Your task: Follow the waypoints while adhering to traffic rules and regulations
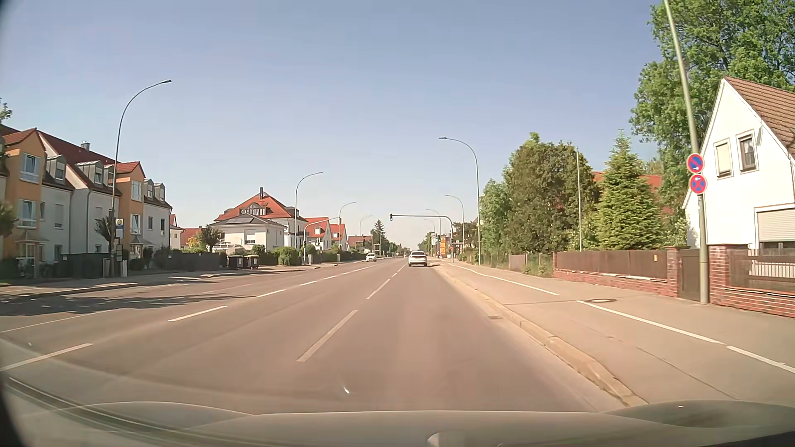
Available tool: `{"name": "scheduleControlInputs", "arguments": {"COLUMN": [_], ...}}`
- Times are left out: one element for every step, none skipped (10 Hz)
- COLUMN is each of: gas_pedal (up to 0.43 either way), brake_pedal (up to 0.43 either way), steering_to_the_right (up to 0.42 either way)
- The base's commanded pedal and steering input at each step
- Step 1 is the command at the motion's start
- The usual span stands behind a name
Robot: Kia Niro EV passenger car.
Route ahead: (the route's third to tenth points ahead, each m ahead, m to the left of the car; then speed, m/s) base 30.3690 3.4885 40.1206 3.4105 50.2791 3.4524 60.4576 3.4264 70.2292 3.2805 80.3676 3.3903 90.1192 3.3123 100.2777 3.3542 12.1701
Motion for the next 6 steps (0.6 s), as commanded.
{"name": "scheduleControlInputs", "arguments": {"gas_pedal": [0.189,0.189,0.189,0.189,0.189,0.189], "brake_pedal": [0.0,0.0,0.0,0.0,0.0,0.0], "steering_to_the_right": [-0.006,-0.006,-0.006,-0.006,-0.003,-0.002]}}
